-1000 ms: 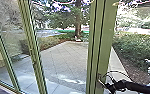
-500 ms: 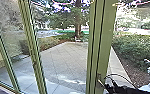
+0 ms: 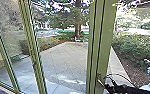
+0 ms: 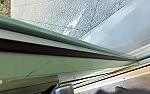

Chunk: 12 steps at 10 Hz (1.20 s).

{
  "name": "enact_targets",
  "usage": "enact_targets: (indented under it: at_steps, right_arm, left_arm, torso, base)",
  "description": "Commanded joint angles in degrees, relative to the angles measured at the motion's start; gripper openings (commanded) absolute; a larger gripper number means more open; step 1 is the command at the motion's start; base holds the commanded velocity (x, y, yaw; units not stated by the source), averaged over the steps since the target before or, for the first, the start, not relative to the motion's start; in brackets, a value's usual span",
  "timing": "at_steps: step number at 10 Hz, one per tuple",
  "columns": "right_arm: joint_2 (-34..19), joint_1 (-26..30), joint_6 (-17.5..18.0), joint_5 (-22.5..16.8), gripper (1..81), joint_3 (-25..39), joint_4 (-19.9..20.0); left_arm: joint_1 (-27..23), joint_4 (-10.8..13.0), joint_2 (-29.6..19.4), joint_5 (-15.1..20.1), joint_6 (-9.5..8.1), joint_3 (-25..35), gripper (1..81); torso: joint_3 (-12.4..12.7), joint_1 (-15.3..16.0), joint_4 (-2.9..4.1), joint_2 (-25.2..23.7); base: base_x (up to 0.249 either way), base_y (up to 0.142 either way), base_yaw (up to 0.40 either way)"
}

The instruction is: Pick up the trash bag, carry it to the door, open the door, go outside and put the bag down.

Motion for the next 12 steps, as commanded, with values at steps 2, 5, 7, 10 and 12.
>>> enact_targets:
  at_steps: [2, 5, 7, 10, 12]
  right_arm:
    - [12.25, -0.55, -4.06, -18.86, 81.1, -1.08, -4.72]
    - [11.73, -3.37, -4.06, -14.93, 81.1, -1.26, -4.20]
    - [11.54, -3.81, -4.05, -12.80, 81.1, -0.90, -4.28]
    - [11.28, -3.37, -3.97, -12.89, 81.1, -0.38, -4.37]
    - [10.67, -3.19, -3.97, -12.80, 81.1, -0.12, -4.20]
  left_arm:
    - [-2.17, -0.29, -0.18, 2.67, 0.12, -0.05, 1.0]
    - [-2.16, -0.29, -0.10, 2.76, 0.12, -0.05, 1.0]
    - [-2.16, -0.29, -0.27, 2.75, 0.12, -0.05, 1.0]
    - [-2.16, -0.20, -0.27, 2.76, 0.12, -0.05, 1.0]
    - [-2.16, -0.20, -0.45, 2.76, 0.12, -0.05, 1.0]
  torso:
    - [0.00, 0.00, 0.00, 0.00]
    - [0.07, -0.15, -0.05, -0.09]
    - [0.11, -0.22, -0.07, -0.15]
    - [0.13, -0.31, -0.09, -0.18]
    - [-6.22, -0.31, -0.09, -0.18]
  base:
    - [0.000, 0.000, 0.000]
    - [0.000, 0.000, 0.000]
    - [0.000, 0.000, 0.000]
    - [0.000, 0.000, 0.000]
    - [0.000, 0.000, 0.000]
